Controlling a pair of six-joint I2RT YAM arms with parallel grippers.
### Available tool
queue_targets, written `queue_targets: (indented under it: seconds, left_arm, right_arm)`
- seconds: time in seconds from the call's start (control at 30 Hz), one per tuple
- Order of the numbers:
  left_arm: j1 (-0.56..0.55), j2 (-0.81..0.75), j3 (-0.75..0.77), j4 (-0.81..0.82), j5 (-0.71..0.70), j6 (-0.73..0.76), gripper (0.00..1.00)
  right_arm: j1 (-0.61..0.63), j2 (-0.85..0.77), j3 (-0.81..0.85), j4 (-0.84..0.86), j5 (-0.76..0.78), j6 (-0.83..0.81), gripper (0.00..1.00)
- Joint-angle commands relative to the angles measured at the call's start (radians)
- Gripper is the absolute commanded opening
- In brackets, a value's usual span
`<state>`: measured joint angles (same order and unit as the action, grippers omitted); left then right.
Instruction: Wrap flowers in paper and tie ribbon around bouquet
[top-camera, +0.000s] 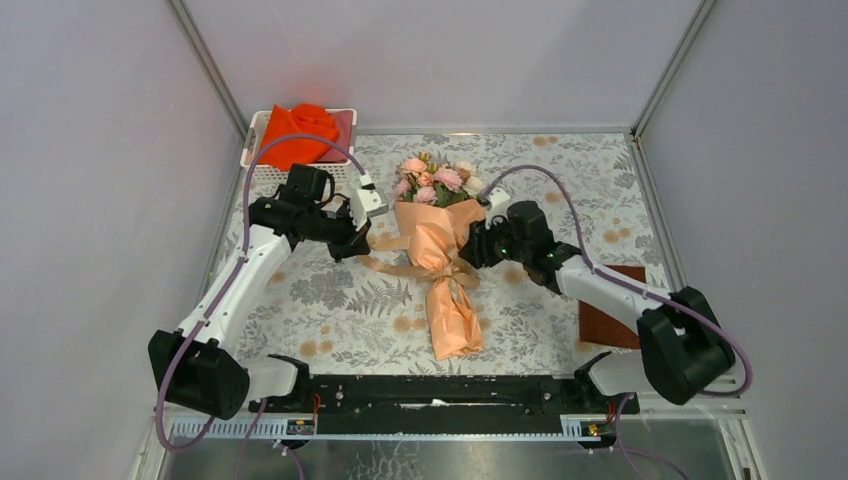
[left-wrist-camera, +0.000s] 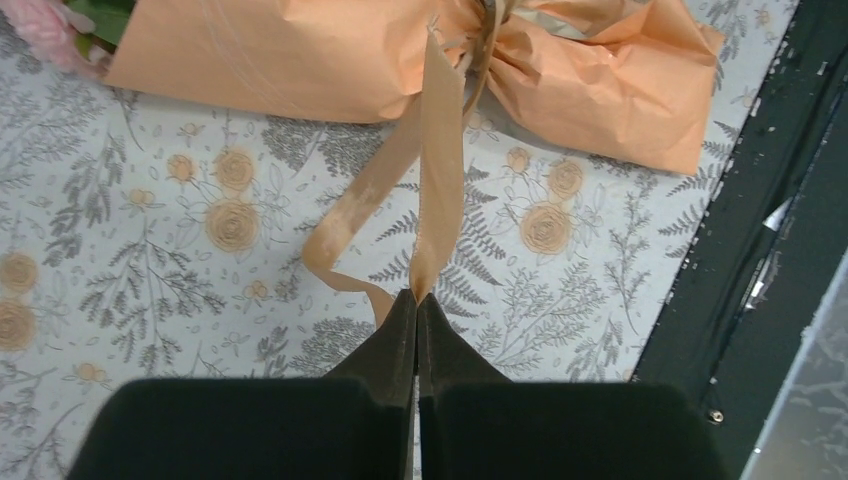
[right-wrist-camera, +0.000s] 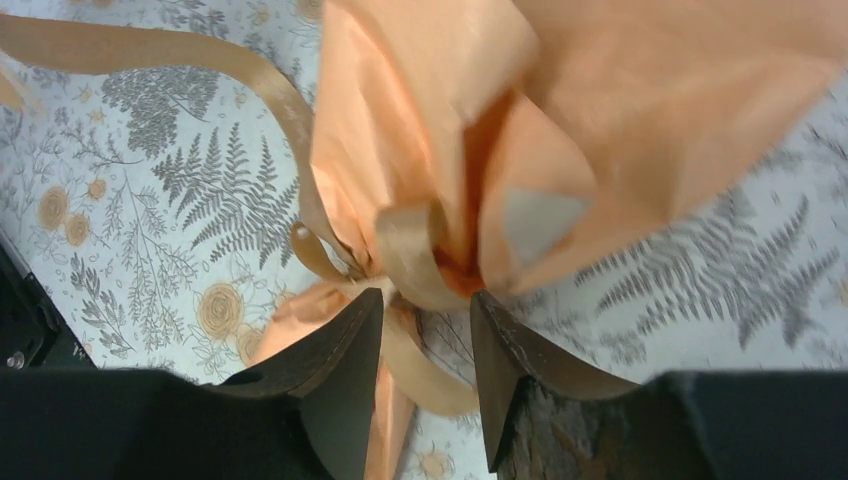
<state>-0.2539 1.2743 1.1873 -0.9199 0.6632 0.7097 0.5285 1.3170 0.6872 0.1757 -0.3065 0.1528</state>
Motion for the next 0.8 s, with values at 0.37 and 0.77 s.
queue_targets:
  seconds: [0.37, 0.77]
  left_arm:
    - [-0.004, -0.026, 0.040, -0.096, 0.045, -0.023, 0.00]
    - [-0.004, -0.024, 0.087, -0.118, 0.027, -0.020, 0.00]
  right_arm:
    - [0.105, 0.228, 0.246, -0.059, 0.148, -0.141, 0.55]
    - [0.109, 0.153, 0.231, -0.090, 0.095, -0.092, 0.04]
